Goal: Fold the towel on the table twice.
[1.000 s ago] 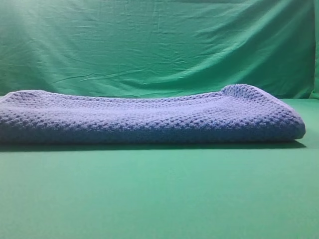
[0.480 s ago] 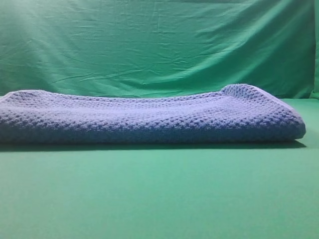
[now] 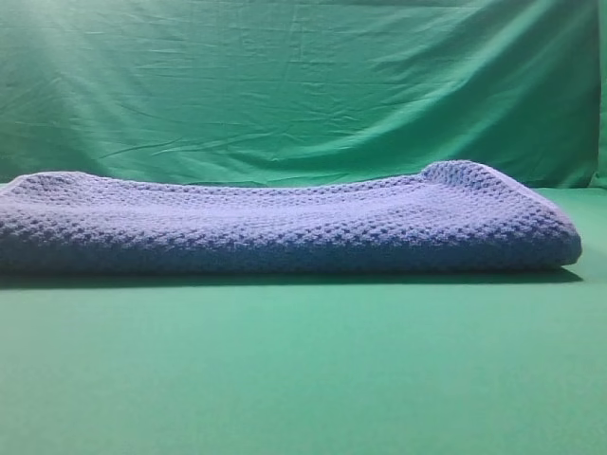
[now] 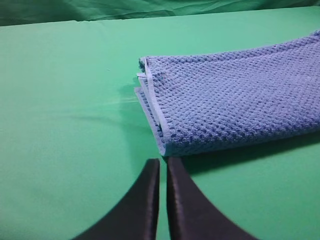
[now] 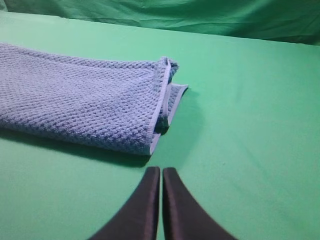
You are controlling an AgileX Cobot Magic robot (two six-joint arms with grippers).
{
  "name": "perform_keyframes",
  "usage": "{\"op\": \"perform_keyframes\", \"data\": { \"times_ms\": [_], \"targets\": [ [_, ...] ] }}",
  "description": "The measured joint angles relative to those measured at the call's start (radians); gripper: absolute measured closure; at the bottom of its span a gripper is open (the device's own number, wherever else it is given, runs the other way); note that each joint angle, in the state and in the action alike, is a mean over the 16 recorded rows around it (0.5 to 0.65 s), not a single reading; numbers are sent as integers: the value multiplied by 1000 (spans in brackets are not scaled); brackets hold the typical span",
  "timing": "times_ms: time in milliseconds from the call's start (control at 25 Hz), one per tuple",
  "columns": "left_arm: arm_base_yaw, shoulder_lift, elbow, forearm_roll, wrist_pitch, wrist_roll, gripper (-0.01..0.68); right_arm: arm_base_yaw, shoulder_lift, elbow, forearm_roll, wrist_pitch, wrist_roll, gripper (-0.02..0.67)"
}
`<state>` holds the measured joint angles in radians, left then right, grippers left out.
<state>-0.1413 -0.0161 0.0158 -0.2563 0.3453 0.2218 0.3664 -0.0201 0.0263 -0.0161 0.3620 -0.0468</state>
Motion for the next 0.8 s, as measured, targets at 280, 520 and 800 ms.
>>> {"op": "perform_keyframes", "data": {
  "times_ms": [280, 520, 800],
  "targets": [
    [0, 0, 0, 7, 0, 7, 608, 0, 0, 0, 0, 21, 1, 649],
    [6, 0, 0, 7, 0, 8, 608, -2, 0, 0, 0, 22, 2, 649],
    [34, 0, 0, 7, 0, 8, 608, -64, 0, 0, 0, 22, 2, 649]
  ]
}}
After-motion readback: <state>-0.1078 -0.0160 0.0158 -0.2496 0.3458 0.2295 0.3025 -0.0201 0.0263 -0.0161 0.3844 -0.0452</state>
